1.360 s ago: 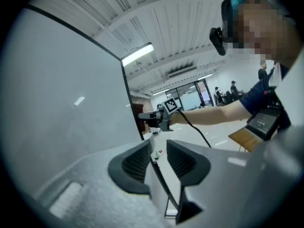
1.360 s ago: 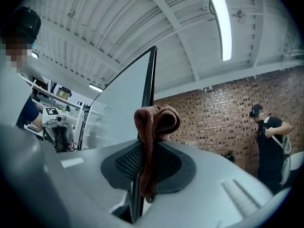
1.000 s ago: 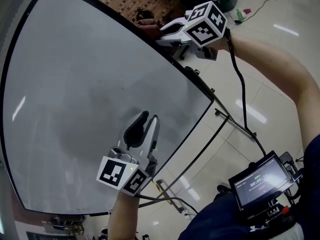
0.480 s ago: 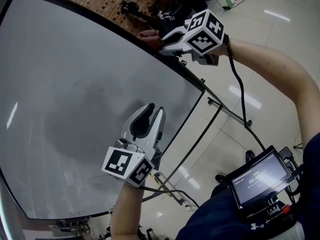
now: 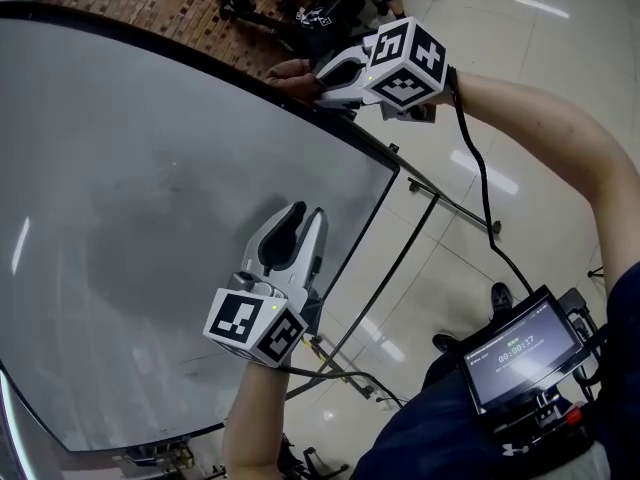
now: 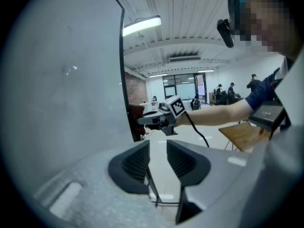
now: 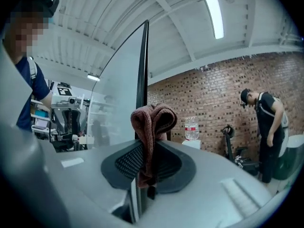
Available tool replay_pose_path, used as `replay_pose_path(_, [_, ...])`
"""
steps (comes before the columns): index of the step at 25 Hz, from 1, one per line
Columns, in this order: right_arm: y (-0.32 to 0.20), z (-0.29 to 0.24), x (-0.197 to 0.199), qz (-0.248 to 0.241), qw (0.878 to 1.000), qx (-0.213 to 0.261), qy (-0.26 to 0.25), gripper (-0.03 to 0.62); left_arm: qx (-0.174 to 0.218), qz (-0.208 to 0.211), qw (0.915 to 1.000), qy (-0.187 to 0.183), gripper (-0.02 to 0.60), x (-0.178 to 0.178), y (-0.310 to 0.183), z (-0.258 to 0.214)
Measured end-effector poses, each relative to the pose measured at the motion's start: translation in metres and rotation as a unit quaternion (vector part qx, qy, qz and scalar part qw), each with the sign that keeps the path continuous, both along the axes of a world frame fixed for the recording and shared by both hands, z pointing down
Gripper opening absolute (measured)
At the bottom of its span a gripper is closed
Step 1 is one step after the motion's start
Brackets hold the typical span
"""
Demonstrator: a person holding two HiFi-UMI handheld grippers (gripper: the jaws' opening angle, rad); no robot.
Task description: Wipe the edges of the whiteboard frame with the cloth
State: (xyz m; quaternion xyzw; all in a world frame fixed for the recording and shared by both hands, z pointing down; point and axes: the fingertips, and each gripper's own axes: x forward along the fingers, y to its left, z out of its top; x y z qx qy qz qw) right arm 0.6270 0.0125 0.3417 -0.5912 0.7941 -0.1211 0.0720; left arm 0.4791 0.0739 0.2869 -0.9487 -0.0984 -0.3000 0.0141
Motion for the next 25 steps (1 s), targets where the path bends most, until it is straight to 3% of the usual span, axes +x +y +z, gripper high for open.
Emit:
replay_pose_path(3, [0.010, 0.002, 0.021, 0.026, 0.999, -0.013, 0.025, 0.055, -0.005, -0.002, 1.0000, -0.006, 0.112, 0.000, -0.003, 0.002])
replay_pose_path(7, [0.028, 0.021, 0.036, 0.039, 0.998, -0.040, 0.015, 0.055, -0.016, -0.006, 0.9998, -0.011, 0.112, -0.005, -0.006, 0.012])
replay_pose_path(11, [0.032, 0.042, 0.012, 0.014, 0.998, -0.048, -0.022, 0.055, -0.033, -0.007, 0.9993, -0.018, 0.112, -0.008, -0.003, 0.023])
replay_pose_path(15, [0.026, 0.057, -0.015, -0.013, 0.998, -0.063, -0.013, 0.055, -0.042, -0.001, 0.9988, -0.023, 0.112, -0.003, 0.005, 0.028])
replay_pose_path(21, [0.024, 0.075, -0.024, -0.005, 0.997, -0.082, 0.009, 0.055, -0.049, 0.006, 0.9982, -0.035, 0.112, -0.005, 0.015, 0.033])
replay_pose_path(25, [0.037, 0.080, -0.008, 0.030, 0.996, -0.073, -0.029, 0.055, -0.052, -0.001, 0.9979, -0.039, 0.112, -0.009, 0.012, 0.033])
